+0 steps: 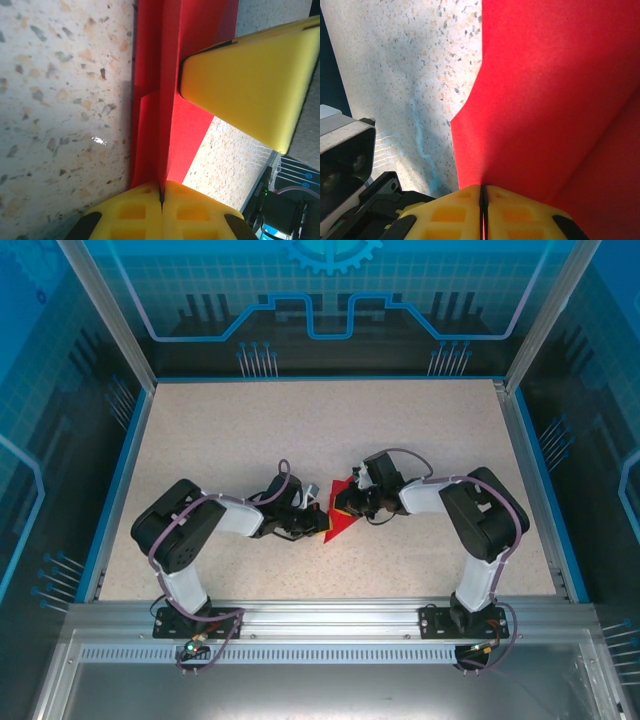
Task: Fold a paper plane with a square sheet of paper (pick it up from the middle)
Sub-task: Fourth fold the wing at the center of the table.
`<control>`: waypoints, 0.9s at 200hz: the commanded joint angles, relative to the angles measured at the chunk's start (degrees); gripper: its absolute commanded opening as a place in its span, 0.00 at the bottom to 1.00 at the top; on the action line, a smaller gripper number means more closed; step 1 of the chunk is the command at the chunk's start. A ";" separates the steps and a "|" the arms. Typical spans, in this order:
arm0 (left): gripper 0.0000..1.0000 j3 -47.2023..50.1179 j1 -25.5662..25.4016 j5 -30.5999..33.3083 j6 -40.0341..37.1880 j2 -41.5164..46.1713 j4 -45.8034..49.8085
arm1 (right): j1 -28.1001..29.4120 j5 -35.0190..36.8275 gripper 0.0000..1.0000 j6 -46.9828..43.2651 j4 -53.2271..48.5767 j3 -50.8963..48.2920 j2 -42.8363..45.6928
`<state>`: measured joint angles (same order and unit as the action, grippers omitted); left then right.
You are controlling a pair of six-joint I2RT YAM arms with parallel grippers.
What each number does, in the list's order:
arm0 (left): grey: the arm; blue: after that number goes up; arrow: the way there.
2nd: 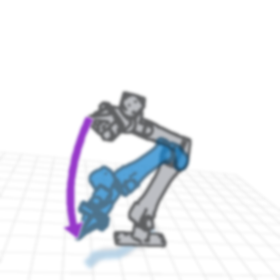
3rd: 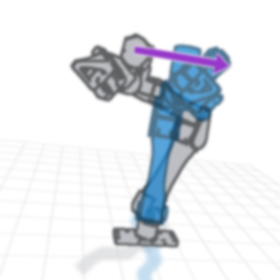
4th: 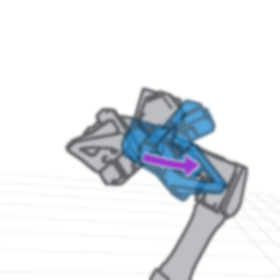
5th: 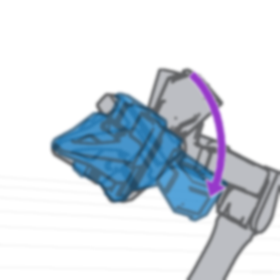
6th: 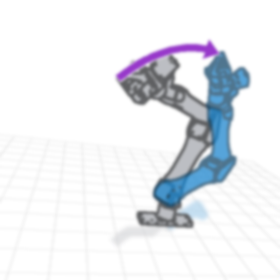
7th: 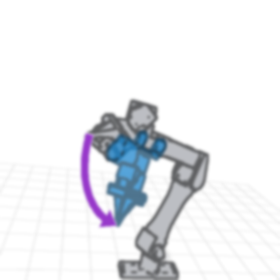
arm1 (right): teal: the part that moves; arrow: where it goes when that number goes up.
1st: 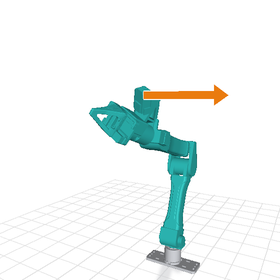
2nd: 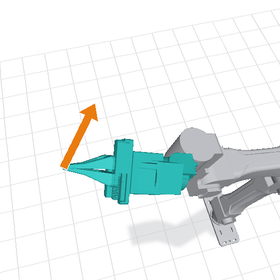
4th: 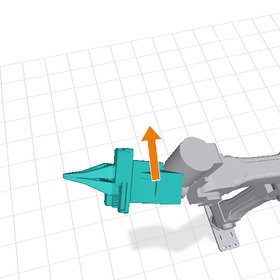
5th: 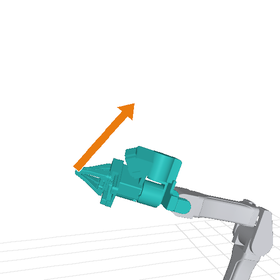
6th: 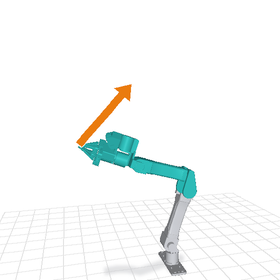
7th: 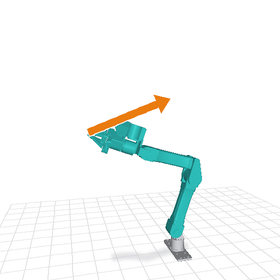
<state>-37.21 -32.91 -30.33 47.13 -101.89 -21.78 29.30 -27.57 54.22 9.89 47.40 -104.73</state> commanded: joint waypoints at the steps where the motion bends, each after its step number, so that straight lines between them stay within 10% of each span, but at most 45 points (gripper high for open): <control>1: 0.04 0.00 1.07 -2.51 1.88 -1.62 -0.05 | -0.74 2.04 0.11 0.20 -1.71 0.71 -0.82; 180: 0.02 -4.13 5.04 -11.84 4.16 -7.24 4.31 | -1.13 4.37 0.11 1.07 -4.35 0.38 -0.57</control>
<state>-40.47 -28.42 -41.50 49.71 -106.28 -19.62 29.15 -25.43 55.11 9.30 47.31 -104.81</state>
